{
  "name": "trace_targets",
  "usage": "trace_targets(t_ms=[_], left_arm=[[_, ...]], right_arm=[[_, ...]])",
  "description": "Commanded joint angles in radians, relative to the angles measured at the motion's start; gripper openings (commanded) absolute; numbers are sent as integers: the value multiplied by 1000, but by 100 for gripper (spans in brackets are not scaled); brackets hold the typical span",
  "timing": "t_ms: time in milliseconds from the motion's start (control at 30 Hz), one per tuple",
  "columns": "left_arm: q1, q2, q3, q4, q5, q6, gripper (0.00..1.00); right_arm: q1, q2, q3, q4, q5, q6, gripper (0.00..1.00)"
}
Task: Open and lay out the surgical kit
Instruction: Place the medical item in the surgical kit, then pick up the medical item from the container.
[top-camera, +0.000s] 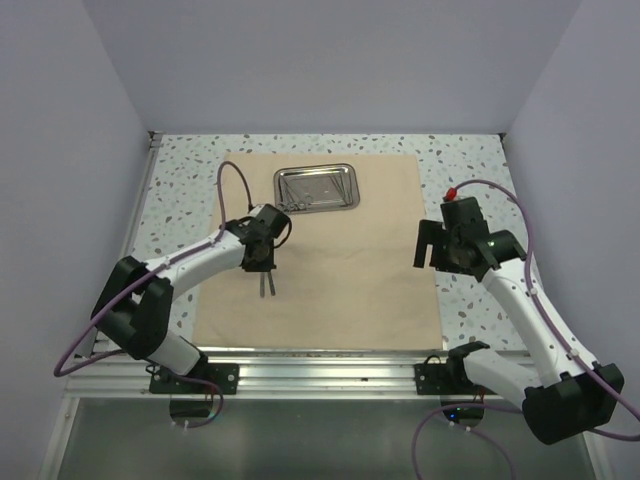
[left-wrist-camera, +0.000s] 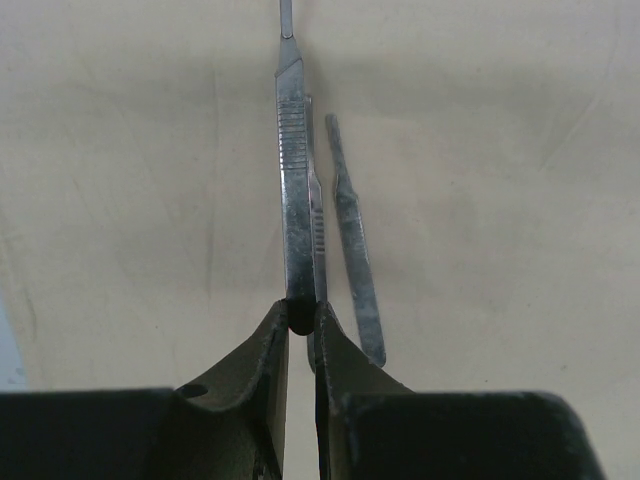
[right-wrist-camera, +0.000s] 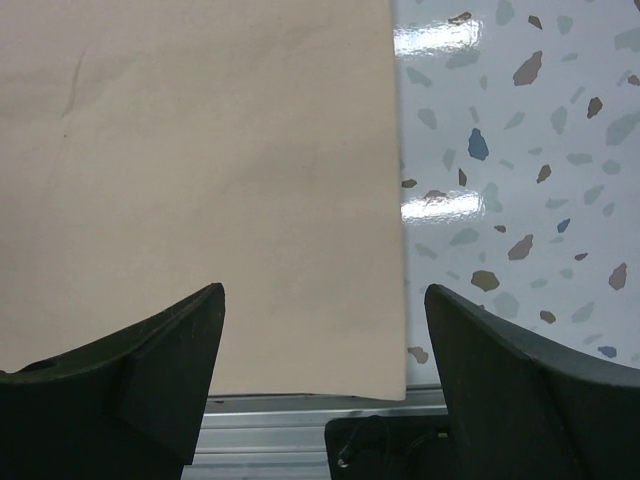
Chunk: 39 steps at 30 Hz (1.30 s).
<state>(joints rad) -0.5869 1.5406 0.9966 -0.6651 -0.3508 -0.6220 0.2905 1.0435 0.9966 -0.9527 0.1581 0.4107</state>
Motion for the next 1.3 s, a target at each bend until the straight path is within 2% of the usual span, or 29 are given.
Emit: trace_targets(t_ms=[0, 100, 133, 167, 200, 300, 433, 567, 700, 733, 900, 967, 1033, 1100, 1267], left_arm=[[-10, -68, -70, 85, 71, -56, 0], [-10, -73, -95, 79, 117, -62, 1], [-10, -73, -102, 76, 125, -64, 7], [-10, -71, -104, 68, 128, -64, 18], [-10, -71, -104, 62, 128, -64, 38], [-10, -70, -58, 35, 104, -45, 54], [-2, -18, 118, 27, 49, 11, 64], [51, 134, 328, 35, 44, 68, 65], [116, 365, 545, 65, 70, 116, 62], [137, 409, 648, 65, 73, 125, 61], [171, 703, 982, -5, 78, 182, 57], [177, 772, 1126, -43, 78, 191, 57], [188, 841, 1204, -54, 84, 194, 54], [197, 865, 1218, -50, 90, 183, 52], [219, 856, 1145, 5, 99, 176, 48]], right_arm=[[10, 21, 34, 35, -14, -9, 85], [12, 36, 51, 37, -12, -12, 85], [13, 47, 56, 40, -12, -12, 85], [13, 53, 65, 42, -11, -12, 85], [13, 62, 71, 46, -15, -12, 85], [12, 102, 106, 48, -28, -7, 86], [13, 150, 149, 71, -49, -7, 87], [13, 208, 220, 95, -89, -3, 87], [13, 248, 264, 95, -91, 7, 87], [13, 250, 270, 94, -89, 5, 87], [13, 231, 270, 57, -68, 7, 87], [12, 214, 258, 49, -58, 5, 87], [12, 207, 252, 35, -40, 5, 87], [10, 199, 243, 23, -29, 2, 87], [12, 207, 235, 6, 1, -16, 87]])
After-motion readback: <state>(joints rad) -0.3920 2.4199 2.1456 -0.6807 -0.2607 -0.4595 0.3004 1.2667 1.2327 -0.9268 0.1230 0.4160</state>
